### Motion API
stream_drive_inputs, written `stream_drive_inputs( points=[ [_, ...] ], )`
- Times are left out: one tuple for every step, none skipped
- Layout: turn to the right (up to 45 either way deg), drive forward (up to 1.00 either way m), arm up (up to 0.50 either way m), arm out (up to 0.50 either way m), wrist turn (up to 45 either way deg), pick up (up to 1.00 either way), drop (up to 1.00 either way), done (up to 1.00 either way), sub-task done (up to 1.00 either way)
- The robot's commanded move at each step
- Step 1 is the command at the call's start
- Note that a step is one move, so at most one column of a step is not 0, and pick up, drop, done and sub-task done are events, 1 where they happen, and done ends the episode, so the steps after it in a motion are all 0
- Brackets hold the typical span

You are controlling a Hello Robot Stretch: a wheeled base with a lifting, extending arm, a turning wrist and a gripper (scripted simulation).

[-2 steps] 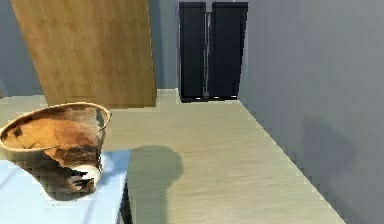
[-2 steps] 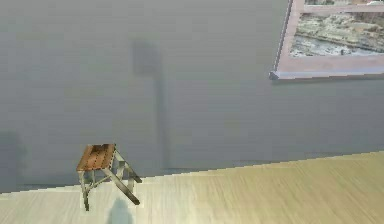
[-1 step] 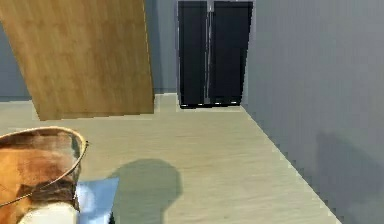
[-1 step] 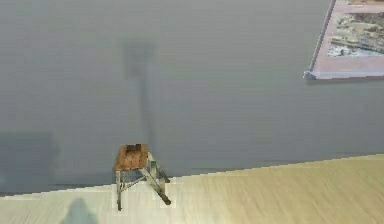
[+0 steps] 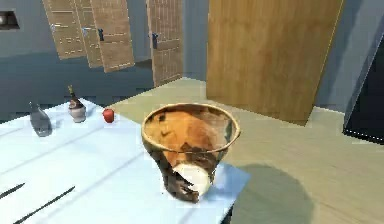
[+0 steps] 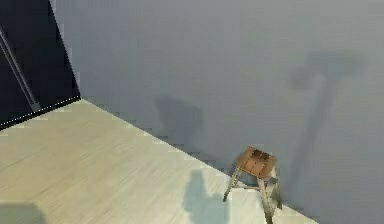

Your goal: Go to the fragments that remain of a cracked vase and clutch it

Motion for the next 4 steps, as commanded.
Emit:
stream_drive_inputs(
  points=[
    [-45.0, 0.00, 0.00, 0.00, 0.0, 0.00, 0.00, 0.00, 0.00],
    [-39.0, 0.00, 0.00, 0.00, 0.0, 0.00, 0.00, 0.00, 0.00],
    [0.0, 0.00, 0.50, 0.00, 0.0, 0.00, 0.00, 0.00, 0.00],
    [0.0, 0.00, 0.38, 0.00, 0.0, 0.00, 0.00, 0.00, 0.00]
  ],
)
